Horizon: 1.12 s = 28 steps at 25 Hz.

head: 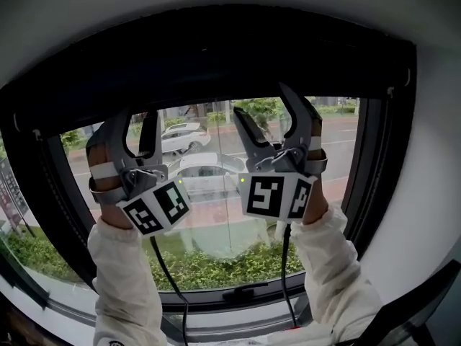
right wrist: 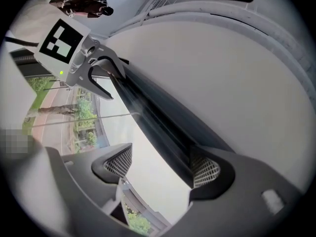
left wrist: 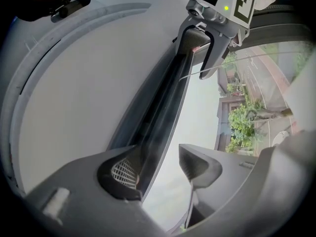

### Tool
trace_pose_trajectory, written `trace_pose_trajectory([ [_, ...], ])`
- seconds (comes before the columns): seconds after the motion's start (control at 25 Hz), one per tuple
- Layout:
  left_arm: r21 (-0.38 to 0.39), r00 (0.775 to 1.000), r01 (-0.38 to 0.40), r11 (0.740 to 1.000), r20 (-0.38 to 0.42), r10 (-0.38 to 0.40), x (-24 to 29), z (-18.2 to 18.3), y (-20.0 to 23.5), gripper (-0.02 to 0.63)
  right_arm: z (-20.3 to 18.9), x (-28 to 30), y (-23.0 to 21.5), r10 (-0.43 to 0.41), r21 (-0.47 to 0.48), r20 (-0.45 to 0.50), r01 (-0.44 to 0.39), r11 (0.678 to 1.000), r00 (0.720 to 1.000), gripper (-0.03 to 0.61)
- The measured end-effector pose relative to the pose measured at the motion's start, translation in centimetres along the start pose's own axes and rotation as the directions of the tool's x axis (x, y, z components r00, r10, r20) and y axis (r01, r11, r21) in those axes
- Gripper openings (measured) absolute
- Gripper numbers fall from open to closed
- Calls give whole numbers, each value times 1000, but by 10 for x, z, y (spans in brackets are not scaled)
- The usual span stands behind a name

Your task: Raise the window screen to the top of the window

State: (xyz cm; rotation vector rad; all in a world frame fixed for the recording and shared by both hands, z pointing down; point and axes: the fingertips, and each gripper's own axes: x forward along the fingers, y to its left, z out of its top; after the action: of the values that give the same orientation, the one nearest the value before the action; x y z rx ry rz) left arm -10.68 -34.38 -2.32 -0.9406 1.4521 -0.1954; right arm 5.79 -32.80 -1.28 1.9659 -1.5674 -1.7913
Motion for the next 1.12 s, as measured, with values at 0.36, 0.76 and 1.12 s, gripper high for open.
trace_pose_trajectory([
  [0.36,-59,1000,-9,998,13,10,-35,15,8,236,3,-33,-4,5,11,-24,-5,1000,1000,277],
  [0.76,-308,998,-7,951,-58,-12,-122,22,-5,20,-24,-120,13,156,249,-67,-135,959,986,154],
  [1.12,-510,937,132,850,-216,-275,-217,-7,-101,2,-86,-213,78,392,562,-152,-247,790,908,16],
])
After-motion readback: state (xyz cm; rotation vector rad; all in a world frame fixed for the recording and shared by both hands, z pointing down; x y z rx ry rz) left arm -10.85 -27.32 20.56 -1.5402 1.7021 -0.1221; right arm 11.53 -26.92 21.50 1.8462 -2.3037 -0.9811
